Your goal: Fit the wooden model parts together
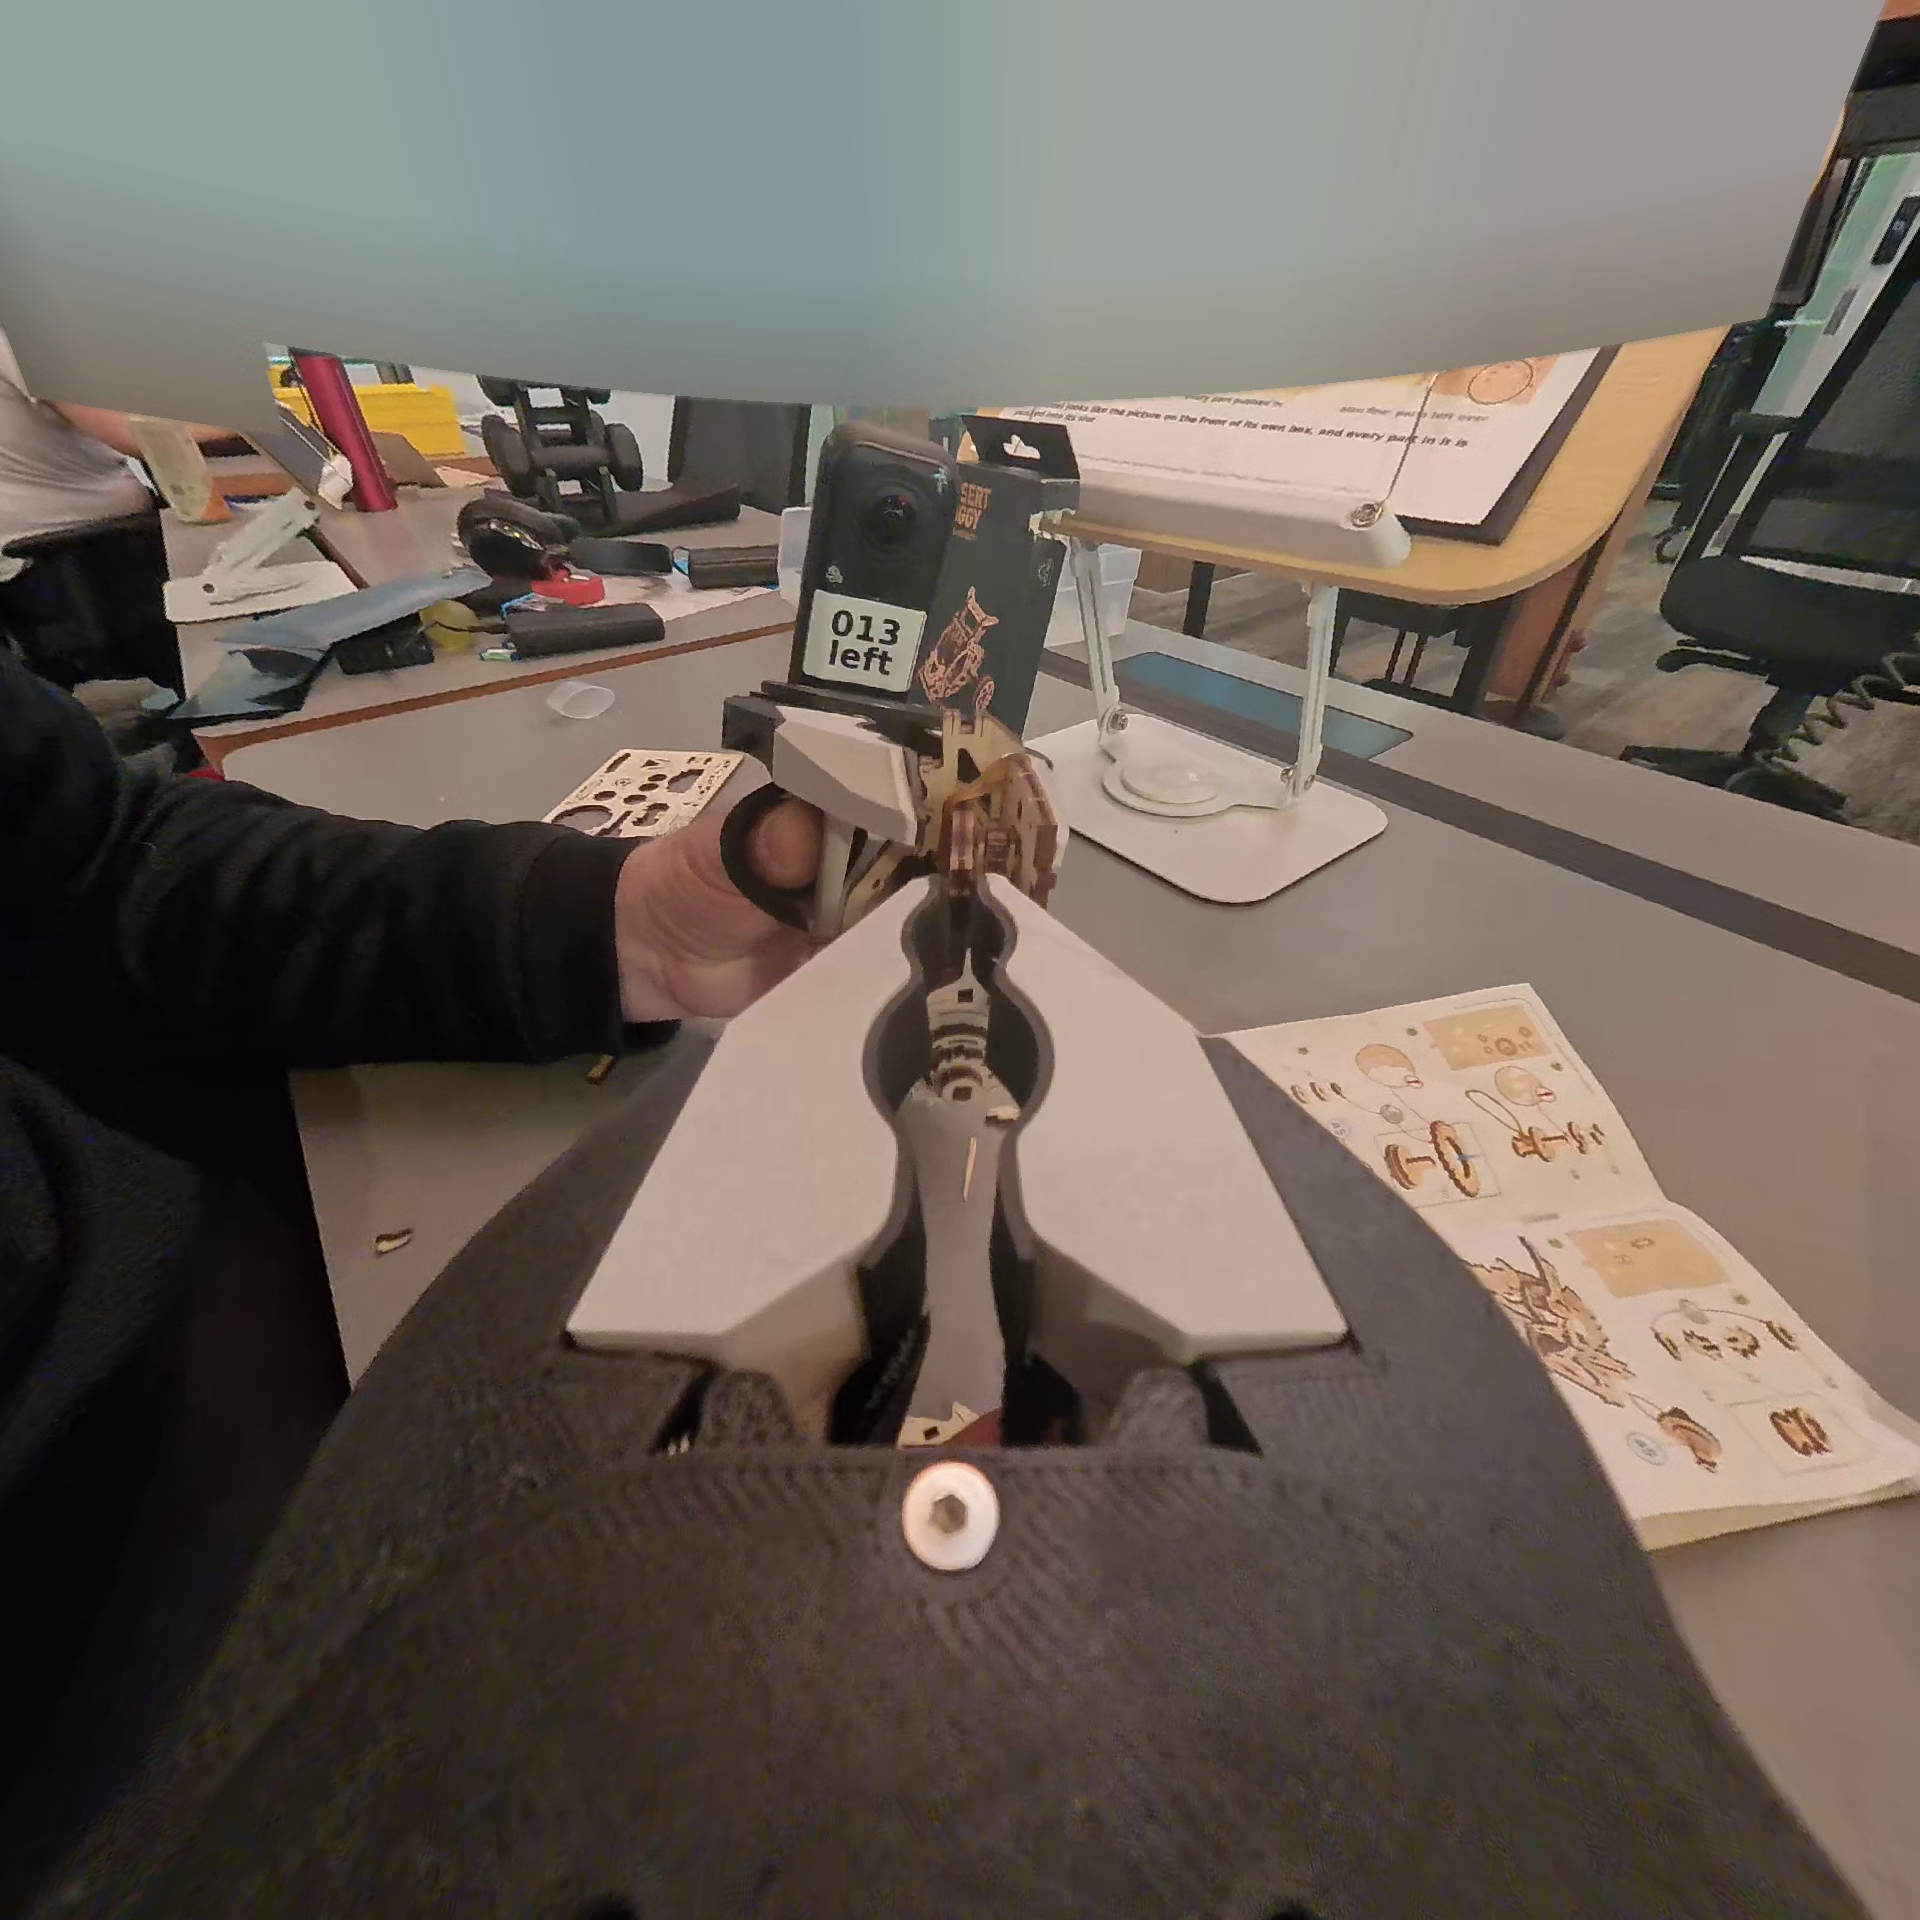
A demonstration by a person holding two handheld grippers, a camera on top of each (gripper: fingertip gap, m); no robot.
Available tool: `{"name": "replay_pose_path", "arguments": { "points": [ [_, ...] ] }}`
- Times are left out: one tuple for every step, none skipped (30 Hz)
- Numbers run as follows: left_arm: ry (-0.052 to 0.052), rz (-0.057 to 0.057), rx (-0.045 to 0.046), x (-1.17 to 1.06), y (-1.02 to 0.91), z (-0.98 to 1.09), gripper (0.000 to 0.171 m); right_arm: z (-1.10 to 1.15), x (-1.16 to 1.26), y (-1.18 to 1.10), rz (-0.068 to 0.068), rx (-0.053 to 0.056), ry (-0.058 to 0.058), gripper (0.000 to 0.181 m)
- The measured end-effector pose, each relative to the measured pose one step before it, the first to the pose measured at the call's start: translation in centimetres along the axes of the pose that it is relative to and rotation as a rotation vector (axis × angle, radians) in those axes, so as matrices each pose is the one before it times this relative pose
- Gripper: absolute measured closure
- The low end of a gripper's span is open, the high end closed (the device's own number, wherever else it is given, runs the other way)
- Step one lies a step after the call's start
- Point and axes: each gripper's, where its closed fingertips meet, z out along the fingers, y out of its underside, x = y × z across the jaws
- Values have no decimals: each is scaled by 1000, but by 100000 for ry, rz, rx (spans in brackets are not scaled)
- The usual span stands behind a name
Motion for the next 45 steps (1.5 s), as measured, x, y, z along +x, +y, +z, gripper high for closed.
{"name": "replay_pose_path", "arguments": {
  "points": [
    [11,-242,-754,-11,94,-25,148,21,-39,30,321,-166,-647,181],
    [325,-243,-641,54,75,26,148,-30,37,31,1215,-84,-1143,181],
    [1369,-773,378,190,-85,45,148,-54,-9,-75,2538,923,-2125,181],
    [324,-489,-59,70,-6,67,148,-79,-30,-99,3059,1054,-2437,181],
    [354,-336,-692,43,110,30,148,-63,3,-38,2202,256,-1878,181],
    [1071,-1126,206,113,-12,6,148,-35,-63,-10,843,-152,-1496,181],
    [573,-548,644,63,-67,-5,148,-7,-80,-37,307,72,-908,181],
    [3,-92,-499,0,60,12,148,-6,-29,18,208,-47,-675,181],
    [-614,242,-1467,-83,181,20,148,-40,65,99,268,-314,-982,181],
    [-437,358,-594,-41,50,25,148,-51,106,87,1326,158,-1177,181],
    [432,-102,523,73,-81,2,148,-19,3,0,1809,800,-1237,181],
    [20,-255,240,-21,-2,-20,148,11,-49,2,781,416,-487,181],
    [-247,-250,411,-72,-19,-47,148,45,27,38,-745,-248,992,181],
    [330,-813,975,2,-117,-60,148,62,-12,21,-1232,-236,1355,181],
    [9,-342,537,-29,-74,-50,148,81,-58,-7,-967,-118,1282,181],
    [-863,152,-197,-158,44,-78,149,68,12,57,-1307,-494,1967,181],
    [-364,-75,236,-76,-7,-49,148,62,31,87,-1891,-704,2379,181],
    [-362,-92,292,-51,-27,1,149,30,16,-24,-1678,-333,2048,181],
    [-285,-164,740,-35,-138,-19,149,36,29,-127,-838,329,1833,181],
    [154,-373,302,5,-71,-27,149,44,-19,-75,-601,278,1336,181],
    [-63,178,-255,32,33,-12,149,12,-26,-41,196,99,339,181],
    [-281,295,-674,31,67,17,148,-30,-12,19,824,-137,-919,181],
    [501,146,-475,151,25,57,149,-67,31,0,1495,171,-1972,181],
    [585,-39,-27,149,-24,93,149,-110,11,-76,2505,719,-2682,181],
    [210,131,-124,98,-7,85,149,-114,-35,-98,1957,484,-2644,181],
    [360,-248,-475,92,63,40,149,-84,-53,-2,-54,-365,-1757,181],
    [-55,270,-682,19,122,31,150,-120,-5,0,-615,-503,-1110,181],
    [-205,-272,-111,-13,47,108,150,-180,39,-169,1496,724,-1546,181],
    [-120,-404,1149,-29,-173,84,150,-107,85,-143,2866,1060,-1253,181],
    [383,553,979,59,-154,-39,151,28,-29,-85,544,1178,-37,181],
    [-54,565,-868,-15,44,-98,151,107,-124,108,-2801,-755,1331,181],
    [-632,721,-840,-74,81,-29,151,47,-65,124,-2126,-1317,1237,181],
    [0,-695,536,-46,-43,61,151,-20,82,-20,1292,344,-72,181],
    [1132,-1568,1145,11,-48,1,151,-23,111,-123,3070,1539,-1071,181],
    [491,-804,-146,-97,89,-153,151,78,48,-31,2177,654,-909,181],
    [-455,299,-257,-98,57,-151,151,133,67,133,-4,-632,362,181],
    [-364,-5,-101,-42,-26,-39,151,92,59,66,18,78,328,181],
    [-1105,1032,-713,-78,47,12,151,14,44,16,994,649,-119,181],
    [-1134,987,-1217,-79,101,1,151,-27,92,61,869,279,-38,181],
    [-354,-16,-422,-45,54,-14,151,-1,59,87,619,156,-61,181],
    [-98,-228,-95,-42,36,-70,151,30,14,78,457,211,156,181],
    [-483,324,-286,-52,40,-67,151,67,-10,100,-308,-154,325,181],
    [-371,636,-277,17,32,-18,151,31,-15,64,-532,-247,254,181],
    [463,104,-197,96,-2,-8,151,-9,-51,29,-711,-1,216,181],
    [-258,546,-1084,31,166,22,151,-35,-80,100,-1122,-670,-221,181]
  ]
}}
